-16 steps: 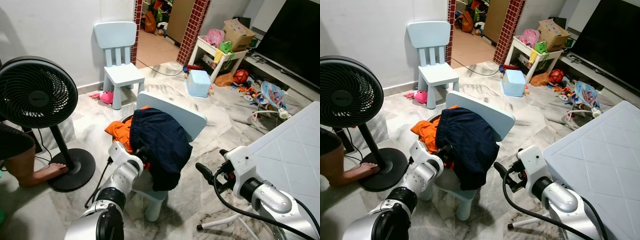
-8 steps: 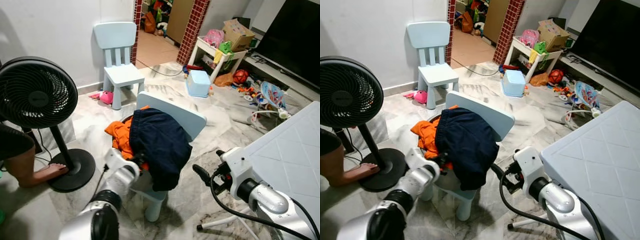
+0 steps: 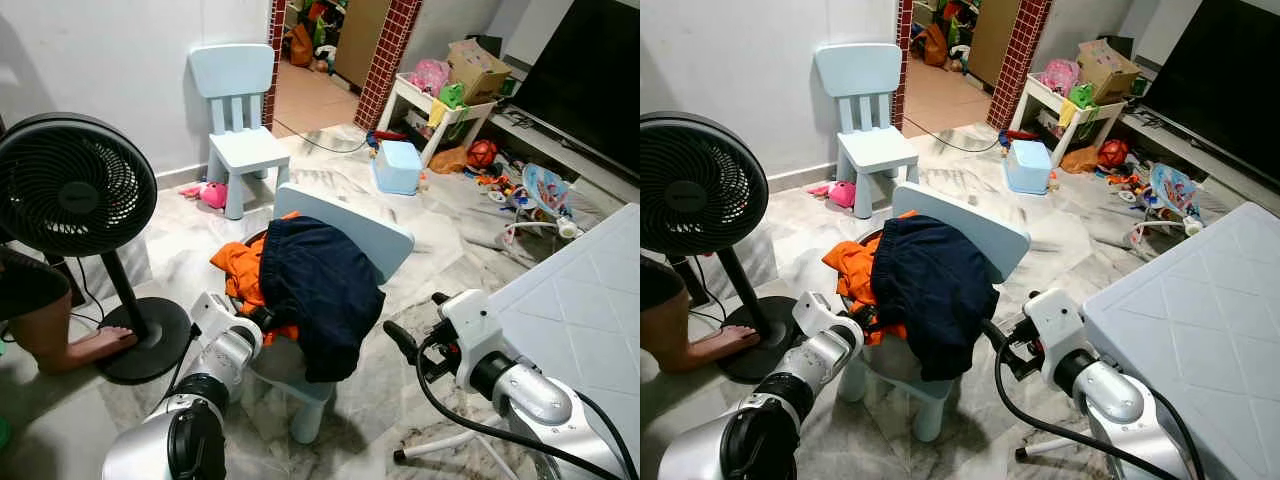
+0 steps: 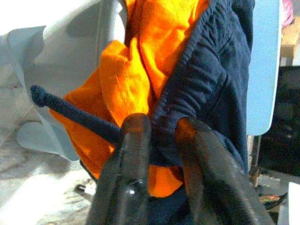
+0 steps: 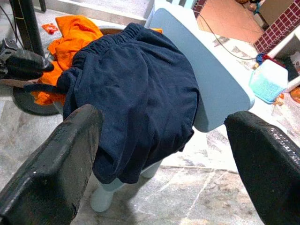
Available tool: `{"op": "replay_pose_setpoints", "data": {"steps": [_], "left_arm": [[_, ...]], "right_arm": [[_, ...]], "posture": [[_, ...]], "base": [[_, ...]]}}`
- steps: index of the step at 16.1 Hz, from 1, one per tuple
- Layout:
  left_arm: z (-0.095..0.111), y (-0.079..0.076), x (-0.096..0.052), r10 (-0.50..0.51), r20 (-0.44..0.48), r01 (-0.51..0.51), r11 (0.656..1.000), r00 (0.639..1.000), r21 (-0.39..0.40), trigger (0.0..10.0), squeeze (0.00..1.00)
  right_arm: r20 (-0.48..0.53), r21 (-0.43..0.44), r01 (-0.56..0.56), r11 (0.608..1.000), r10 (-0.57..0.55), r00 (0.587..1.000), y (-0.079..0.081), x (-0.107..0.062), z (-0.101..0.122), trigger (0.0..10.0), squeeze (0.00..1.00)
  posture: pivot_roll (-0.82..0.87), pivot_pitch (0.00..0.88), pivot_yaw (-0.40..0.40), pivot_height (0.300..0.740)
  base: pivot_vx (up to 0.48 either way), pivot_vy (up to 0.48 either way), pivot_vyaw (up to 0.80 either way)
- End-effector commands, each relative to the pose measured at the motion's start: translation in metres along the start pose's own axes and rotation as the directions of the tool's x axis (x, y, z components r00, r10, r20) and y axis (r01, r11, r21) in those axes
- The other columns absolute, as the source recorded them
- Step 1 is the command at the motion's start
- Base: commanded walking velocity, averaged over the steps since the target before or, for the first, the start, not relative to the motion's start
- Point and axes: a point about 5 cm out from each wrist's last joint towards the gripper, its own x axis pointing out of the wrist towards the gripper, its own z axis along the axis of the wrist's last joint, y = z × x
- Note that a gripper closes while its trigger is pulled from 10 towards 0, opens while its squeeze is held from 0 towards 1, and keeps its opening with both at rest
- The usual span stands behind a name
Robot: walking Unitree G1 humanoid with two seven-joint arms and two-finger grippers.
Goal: Hang hanger
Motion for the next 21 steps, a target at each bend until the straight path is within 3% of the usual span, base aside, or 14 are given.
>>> {"op": "replay_pose_setpoints", "data": {"steps": [1,5,7,8,9,10,13,15,16,17,18,21], "left_arm": [[-0.005,-0.011,0.001,-0.024,-0.017,0.025,0.998,1.0,0.057,0.0,0.0],[0.001,-0.026,0.001,-0.095,0.033,0.084,0.964,0.995,0.251,0.0,0.0],[0.01,-0.023,-0.007,-0.14,0.104,0.093,0.925,0.985,0.367,0.0,0.0],[0.011,-0.022,-0.008,-0.148,0.112,0.095,0.918,0.983,0.385,0.0,0.0],[0.013,-0.019,-0.016,-0.181,0.138,0.095,0.876,0.974,0.472,3.3,0.0],[0.011,-0.014,-0.029,-0.226,0.164,0.091,0.809,0.96,0.581,10.0,1.0],[0.011,-0.007,-0.071,-0.369,0.267,0.056,0.67,0.89,0.74,10.0,1.0],[0.015,0.001,-0.1,-0.457,0.333,0.003,0.592,0.825,0.806,10.0,1.0],[0.017,0.002,-0.114,-0.513,0.336,-0.028,0.516,0.79,0.856,10.0,1.0],[0.017,0.003,-0.121,-0.518,0.338,-0.051,0.49,0.786,0.87,10.0,1.0],[0.017,0.005,-0.126,-0.518,0.342,-0.059,0.486,0.784,0.872,10.0,1.0],[0.019,0.012,-0.128,-0.485,0.389,-0.111,0.506,0.783,0.855,10.0,1.0]], "right_arm": [[0.005,-0.017,0.006,1.0,-0.006,1.0,-0.001,0.001,0.001,10.0,0.0],[0.023,-0.009,0.023,1.0,-0.023,0.999,-0.002,0.007,0.003,10.0,0.0],[0.036,0.013,0.026,1.0,-0.027,0.999,0.002,0.014,0.002,10.0,0.0],[0.037,0.015,0.025,1.0,-0.026,0.999,0.003,0.015,0.002,10.0,0.0],[0.044,0.023,0.025,0.999,-0.026,0.999,0.004,0.018,0.002,10.0,0.0],[0.052,0.036,0.028,0.999,-0.03,0.998,0.005,0.02,0.002,10.0,0.0],[0.067,0.093,0.056,0.994,-0.062,0.996,0.001,0.031,0.002,10.0,0.0],[0.082,0.143,0.085,0.986,-0.097,0.992,-0.003,0.037,0.004,10.0,0.0],[0.088,0.171,0.1,0.98,-0.116,0.989,-0.006,0.04,0.004,10.0,0.0],[0.091,0.183,0.111,0.977,-0.129,0.987,-0.008,0.042,0.003,10.0,0.0],[0.097,0.191,0.124,0.974,-0.145,0.985,-0.011,0.044,0.004,10.0,0.0],[0.101,0.227,0.165,0.96,-0.192,0.976,-0.018,0.048,0.005,10.0,0.0]], "posture": [[-0.24,0.0,-0.174,0.74],[-0.21,0.0,-0.161,0.74],[-0.17,0.0,-0.153,0.74],[-0.17,0.0,-0.152,0.74],[-0.16,0.0,-0.15,0.74],[-0.14,0.0,-0.148,0.74],[-0.08,0.0,-0.146,0.74],[-0.06,0.0,-0.145,0.74],[-0.04,0.0,-0.145,0.74],[-0.04,0.0,-0.145,0.74],[-0.03,0.0,-0.144,0.74],[-0.03,0.0,-0.136,0.74]], "base": [[0.0,0.0,0.0],[0.0,0.0,0.0],[0.0,0.0,0.0],[0.0,0.0,0.0],[0.0,0.0,0.0],[0.0,0.0,0.0],[0.0,0.0,0.0],[0.0,0.0,0.0],[0.0,0.0,0.0],[0.0,0.0,0.0],[0.0,0.0,0.0],[0.0,0.0,0.0]]}}
